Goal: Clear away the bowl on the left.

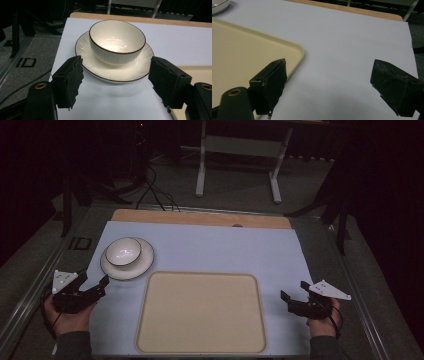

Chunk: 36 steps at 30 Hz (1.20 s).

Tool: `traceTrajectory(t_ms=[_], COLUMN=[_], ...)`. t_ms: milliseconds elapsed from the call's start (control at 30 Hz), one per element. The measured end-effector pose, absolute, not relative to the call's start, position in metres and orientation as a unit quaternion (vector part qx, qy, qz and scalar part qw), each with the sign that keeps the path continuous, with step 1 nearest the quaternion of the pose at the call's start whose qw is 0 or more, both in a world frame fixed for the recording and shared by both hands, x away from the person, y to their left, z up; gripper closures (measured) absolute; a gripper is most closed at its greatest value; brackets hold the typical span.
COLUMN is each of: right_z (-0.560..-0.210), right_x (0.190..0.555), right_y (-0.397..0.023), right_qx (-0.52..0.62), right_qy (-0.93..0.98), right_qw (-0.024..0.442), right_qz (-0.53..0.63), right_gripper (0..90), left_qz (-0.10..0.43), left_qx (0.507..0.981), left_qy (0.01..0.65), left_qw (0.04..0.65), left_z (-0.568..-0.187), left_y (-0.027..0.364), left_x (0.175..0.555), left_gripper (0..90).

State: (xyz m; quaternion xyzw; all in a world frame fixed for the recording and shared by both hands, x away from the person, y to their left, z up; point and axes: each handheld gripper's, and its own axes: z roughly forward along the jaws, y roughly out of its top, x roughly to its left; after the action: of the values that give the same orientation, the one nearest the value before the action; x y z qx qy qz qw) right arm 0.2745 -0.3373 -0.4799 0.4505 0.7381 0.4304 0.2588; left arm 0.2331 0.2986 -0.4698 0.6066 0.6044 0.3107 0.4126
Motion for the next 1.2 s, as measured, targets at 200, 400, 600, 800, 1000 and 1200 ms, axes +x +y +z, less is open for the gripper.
traceTrajectory(t_ms=[200, 400, 600, 800, 1000, 1200], right_z=[-0.479, -0.477, -0.477, -0.476, -0.475, -0.475], right_x=[0.273, 0.272, 0.271, 0.270, 0.270, 0.270], right_y=[-0.337, -0.338, -0.338, -0.338, -0.337, -0.337], right_qx=[0.452, 0.454, 0.452, 0.448, 0.444, 0.441], right_qy=[0.734, 0.729, 0.728, 0.727, 0.727, 0.726], right_qw=[0.265, 0.271, 0.274, 0.278, 0.280, 0.281], right_qz=[0.432, 0.434, 0.437, 0.441, 0.444, 0.446], right_gripper=[12.9, 12.8, 12.8, 12.8, 12.8, 12.8], left_qz=[0.308, 0.306, 0.300, 0.298, 0.298, 0.300], left_qx=[0.606, 0.611, 0.603, 0.597, 0.594, 0.592], left_qy=[0.604, 0.601, 0.607, 0.610, 0.610, 0.606], left_qw=[0.416, 0.413, 0.422, 0.427, 0.430, 0.438], left_z=[-0.471, -0.472, -0.472, -0.470, -0.466, -0.457], left_y=[0.298, 0.295, 0.297, 0.300, 0.303, 0.304], left_x=[0.233, 0.236, 0.237, 0.238, 0.240, 0.244], left_gripper=[28.2, 28.2, 28.2, 28.2, 28.2, 28.2])
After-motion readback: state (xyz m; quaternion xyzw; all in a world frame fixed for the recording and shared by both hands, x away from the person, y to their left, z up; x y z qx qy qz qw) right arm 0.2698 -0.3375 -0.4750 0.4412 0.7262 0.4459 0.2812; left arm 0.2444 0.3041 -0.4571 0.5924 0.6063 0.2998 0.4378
